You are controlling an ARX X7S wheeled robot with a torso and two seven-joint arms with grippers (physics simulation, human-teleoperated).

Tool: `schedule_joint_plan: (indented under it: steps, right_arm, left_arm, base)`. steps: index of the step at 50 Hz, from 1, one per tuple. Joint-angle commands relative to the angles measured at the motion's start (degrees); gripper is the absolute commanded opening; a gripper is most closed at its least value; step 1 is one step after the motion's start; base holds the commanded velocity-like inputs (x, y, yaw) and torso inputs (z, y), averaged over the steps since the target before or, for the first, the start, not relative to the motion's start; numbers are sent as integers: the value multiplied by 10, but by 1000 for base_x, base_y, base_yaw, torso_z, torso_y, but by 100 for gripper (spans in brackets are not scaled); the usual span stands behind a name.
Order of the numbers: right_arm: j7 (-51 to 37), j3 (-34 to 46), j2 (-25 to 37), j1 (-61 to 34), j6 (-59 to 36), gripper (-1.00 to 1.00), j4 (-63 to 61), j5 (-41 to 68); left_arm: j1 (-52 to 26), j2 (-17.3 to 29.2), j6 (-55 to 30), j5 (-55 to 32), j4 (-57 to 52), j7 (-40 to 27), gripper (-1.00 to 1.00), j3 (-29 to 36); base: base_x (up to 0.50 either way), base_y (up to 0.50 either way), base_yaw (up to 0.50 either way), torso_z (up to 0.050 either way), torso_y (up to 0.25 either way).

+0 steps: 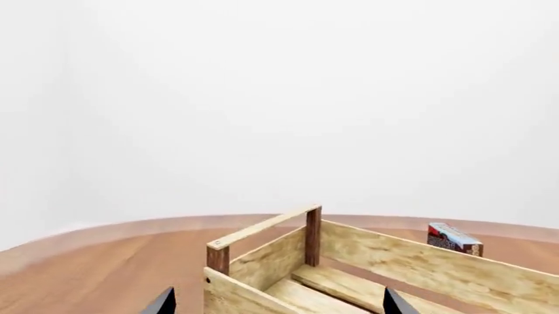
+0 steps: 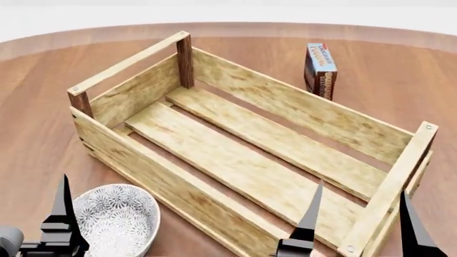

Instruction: Pick up the salad dressing and put it in the tray.

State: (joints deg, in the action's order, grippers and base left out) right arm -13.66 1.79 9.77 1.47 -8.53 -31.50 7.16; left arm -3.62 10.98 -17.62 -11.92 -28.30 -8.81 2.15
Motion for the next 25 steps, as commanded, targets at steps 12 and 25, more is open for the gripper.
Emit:
schedule_joint_plan:
  steps: [12, 25]
  right_arm:
    - [-8, 5, 12, 2, 1, 100, -10, 9]
    - [-11, 7, 15, 2, 4, 100, -5, 19]
  left_arm:
    - [-2, 14, 2, -13, -9, -17, 100, 4]
    - [2, 18, 18, -25, -18, -25, 100, 1]
  base:
    - [0, 500, 0, 0, 0]
    - [0, 500, 0, 0, 0]
